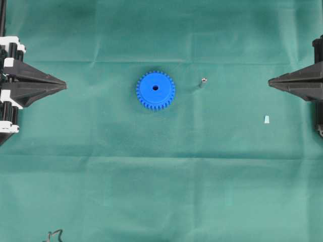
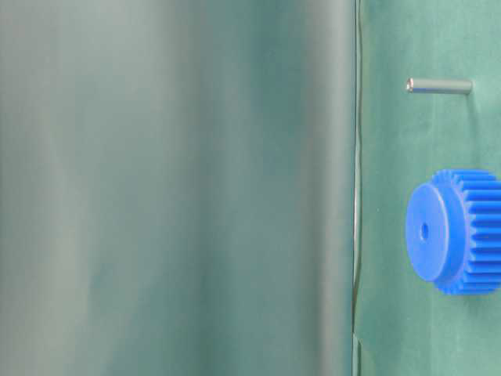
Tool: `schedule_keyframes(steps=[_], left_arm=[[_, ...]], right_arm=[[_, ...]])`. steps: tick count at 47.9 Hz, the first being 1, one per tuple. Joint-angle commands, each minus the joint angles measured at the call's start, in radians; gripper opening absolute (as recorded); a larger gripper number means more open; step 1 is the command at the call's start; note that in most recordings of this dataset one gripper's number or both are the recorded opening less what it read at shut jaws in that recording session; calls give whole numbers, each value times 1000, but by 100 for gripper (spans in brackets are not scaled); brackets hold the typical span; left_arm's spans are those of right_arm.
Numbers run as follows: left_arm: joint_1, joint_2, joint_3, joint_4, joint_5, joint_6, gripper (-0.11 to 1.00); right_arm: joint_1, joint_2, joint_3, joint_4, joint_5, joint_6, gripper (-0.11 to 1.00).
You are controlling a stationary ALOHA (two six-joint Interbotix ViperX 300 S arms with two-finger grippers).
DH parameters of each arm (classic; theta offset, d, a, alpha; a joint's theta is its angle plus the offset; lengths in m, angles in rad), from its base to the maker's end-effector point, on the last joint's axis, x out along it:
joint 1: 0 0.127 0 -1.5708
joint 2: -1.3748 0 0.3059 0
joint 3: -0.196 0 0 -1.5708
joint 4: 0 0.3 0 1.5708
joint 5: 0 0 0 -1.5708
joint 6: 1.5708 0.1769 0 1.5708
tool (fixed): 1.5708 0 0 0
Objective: Insert the shaft into the center hole of the gear.
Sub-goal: 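Start moving the right gripper toward the silver shaft, then lower the right gripper over the silver shaft and close on it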
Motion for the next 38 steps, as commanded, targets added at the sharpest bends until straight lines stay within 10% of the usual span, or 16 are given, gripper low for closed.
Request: schedule_keyframes(steps=[1,30,38], left_arm=[[15,3,-49,14,41,-3,0],[14,5,-60,14,74,-5,0],[15,5,-60,14,74,-5,0]], right_arm=[[-2,5,-18,0,-5,-2,2],[-173,333,-147,41,97,26,3],[-181,491,-199,52,100,28,27]])
